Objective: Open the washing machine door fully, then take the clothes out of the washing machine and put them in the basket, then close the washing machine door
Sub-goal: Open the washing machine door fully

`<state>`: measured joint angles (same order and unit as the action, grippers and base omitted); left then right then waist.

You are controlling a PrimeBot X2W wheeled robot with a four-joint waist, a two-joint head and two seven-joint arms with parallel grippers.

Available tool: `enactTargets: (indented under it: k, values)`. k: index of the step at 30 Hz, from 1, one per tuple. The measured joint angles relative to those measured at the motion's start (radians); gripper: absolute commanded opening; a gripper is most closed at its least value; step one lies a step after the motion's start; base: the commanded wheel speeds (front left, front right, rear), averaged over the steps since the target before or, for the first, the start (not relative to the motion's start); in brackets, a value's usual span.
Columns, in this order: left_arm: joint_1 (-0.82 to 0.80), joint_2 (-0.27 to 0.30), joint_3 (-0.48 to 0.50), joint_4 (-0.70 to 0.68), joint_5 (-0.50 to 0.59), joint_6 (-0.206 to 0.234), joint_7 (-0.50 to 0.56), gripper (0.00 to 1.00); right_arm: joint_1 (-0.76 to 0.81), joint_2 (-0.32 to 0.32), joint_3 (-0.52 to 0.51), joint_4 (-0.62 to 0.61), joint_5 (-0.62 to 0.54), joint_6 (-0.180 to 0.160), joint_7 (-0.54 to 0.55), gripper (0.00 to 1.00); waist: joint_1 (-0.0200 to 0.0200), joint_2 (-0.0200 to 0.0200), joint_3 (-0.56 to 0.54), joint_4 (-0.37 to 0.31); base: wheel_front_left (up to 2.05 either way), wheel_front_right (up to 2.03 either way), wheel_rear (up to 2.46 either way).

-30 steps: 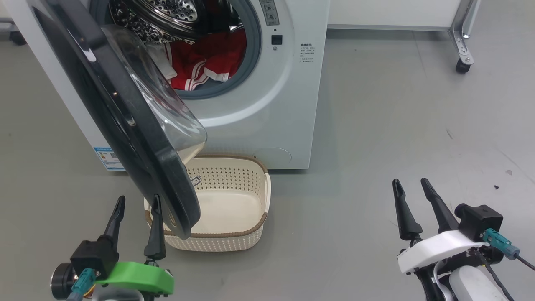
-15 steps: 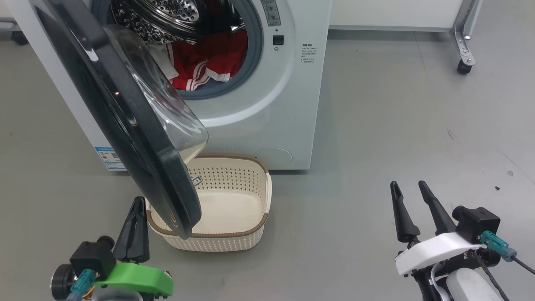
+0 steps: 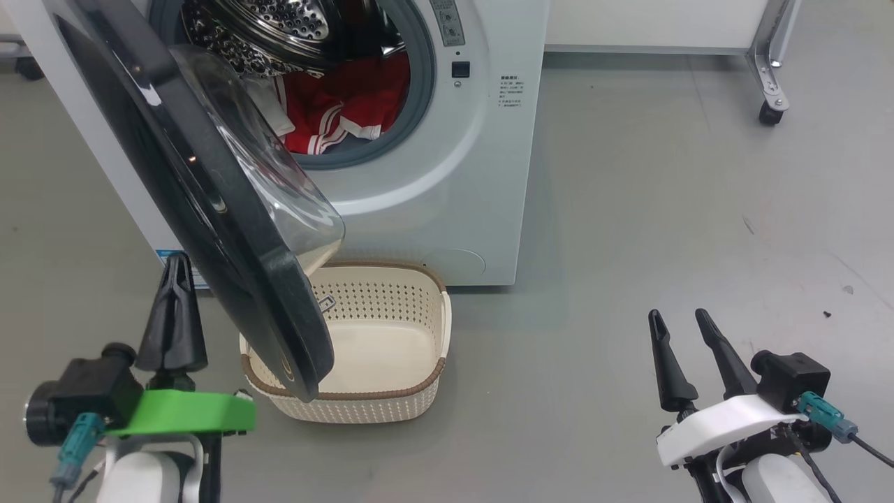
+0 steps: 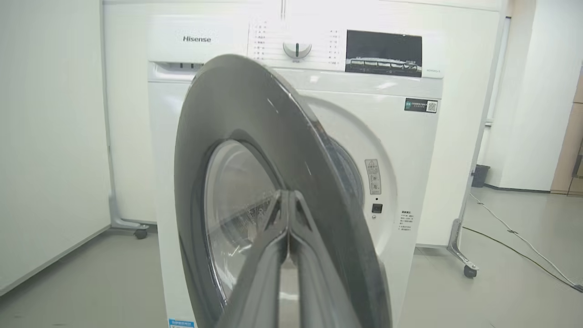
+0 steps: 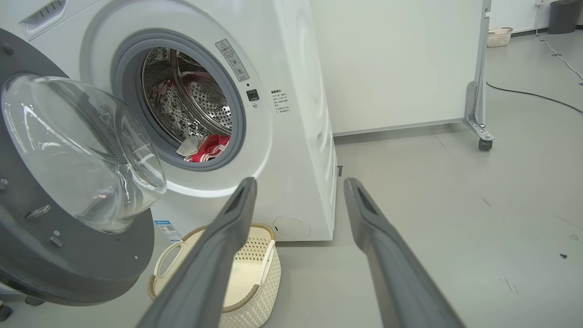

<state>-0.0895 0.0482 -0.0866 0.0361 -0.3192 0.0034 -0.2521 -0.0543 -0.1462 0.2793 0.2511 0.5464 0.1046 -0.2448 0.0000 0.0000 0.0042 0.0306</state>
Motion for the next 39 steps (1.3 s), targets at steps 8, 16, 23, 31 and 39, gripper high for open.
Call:
enactTargets:
  k: [8,16,23,31,39]
  values:
    - [-0.093,0.023,0.023,-0.081,0.018,-0.009,0.0,0.0,0.0,0.015,-0.002,0.007,-0.004,0.007,0.0,1.0,0.0,0.0,-0.001,-0.009,0.0,0.0,0.0]
    - [-0.173,0.032,-0.011,-0.116,0.041,-0.02,-0.006,0.0,0.0,0.017,-0.014,0.008,-0.012,0.008,0.0,1.0,0.0,0.0,-0.003,-0.014,0.0,0.0,0.0]
    - [-0.216,0.03,-0.097,-0.14,0.067,-0.053,0.038,0.0,0.0,0.024,-0.016,0.009,-0.013,0.009,0.0,1.0,0.0,0.0,-0.002,-0.018,0.0,0.0,0.0]
    - [-0.21,0.021,-0.213,-0.113,0.067,-0.079,0.123,0.0,0.0,0.033,-0.023,0.012,-0.013,0.009,0.0,1.0,0.0,0.0,0.004,-0.028,0.0,0.0,0.0]
    - [-0.145,0.009,-0.26,-0.043,0.044,-0.08,0.186,0.0,0.0,0.038,-0.03,0.012,-0.021,0.012,0.0,1.0,0.0,0.0,0.015,-0.04,0.0,0.0,0.0]
